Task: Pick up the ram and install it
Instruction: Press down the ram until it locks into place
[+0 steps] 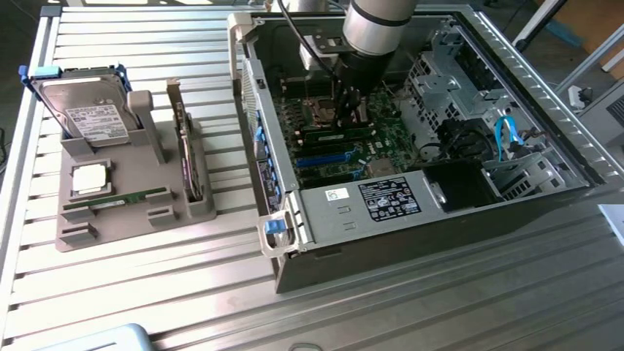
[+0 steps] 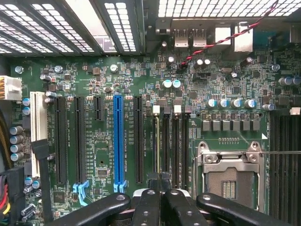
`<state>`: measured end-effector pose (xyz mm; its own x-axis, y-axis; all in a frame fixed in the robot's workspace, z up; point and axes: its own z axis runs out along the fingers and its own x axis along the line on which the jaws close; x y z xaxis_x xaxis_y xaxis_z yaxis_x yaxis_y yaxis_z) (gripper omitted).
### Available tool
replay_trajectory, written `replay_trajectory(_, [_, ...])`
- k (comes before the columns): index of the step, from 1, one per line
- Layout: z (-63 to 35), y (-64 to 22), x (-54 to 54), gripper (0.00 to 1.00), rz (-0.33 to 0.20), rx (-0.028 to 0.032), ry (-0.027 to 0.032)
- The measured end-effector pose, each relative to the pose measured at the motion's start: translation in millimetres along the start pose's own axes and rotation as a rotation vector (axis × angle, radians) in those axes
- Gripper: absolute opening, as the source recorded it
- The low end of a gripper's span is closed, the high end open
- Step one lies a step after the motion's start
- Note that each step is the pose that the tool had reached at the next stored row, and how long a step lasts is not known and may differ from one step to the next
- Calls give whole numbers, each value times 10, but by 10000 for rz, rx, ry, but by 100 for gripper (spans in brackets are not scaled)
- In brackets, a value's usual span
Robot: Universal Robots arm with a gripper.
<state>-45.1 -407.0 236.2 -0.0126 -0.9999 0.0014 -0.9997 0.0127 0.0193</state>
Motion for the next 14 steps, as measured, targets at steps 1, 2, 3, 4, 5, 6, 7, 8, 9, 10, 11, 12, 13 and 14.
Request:
replay_trajectory(1, [6, 0, 0, 11, 0, 0, 1])
replay_trajectory(2, [7, 0, 0, 11, 0, -1, 2])
replay_trajectory(3, [7, 0, 0, 11, 0, -1, 3])
replay_trajectory(4, [7, 0, 0, 11, 1, -1, 2])
replay_trajectory(5, [7, 0, 0, 11, 1, 0, 1])
replay_trajectory(6, [11, 0, 0, 11, 0, 1, -2])
replay_trajectory(7, [18, 0, 0, 11, 0, 0, 1])
replay_trajectory(8, [24, 0, 1, 11, 1, -2, 2])
replay_trajectory(9, [27, 0, 0, 11, 0, -1, 2])
replay_trajectory(10, [31, 0, 0, 11, 0, -1, 2])
replay_trajectory(11, [33, 0, 0, 11, 1, -1, 3])
replay_trajectory(12, [33, 0, 0, 11, 1, -1, 2])
replay_trajectory(13, [34, -1, 0, 11, 1, 0, 1])
replay_trajectory(14, [35, 0, 0, 11, 0, 0, 0])
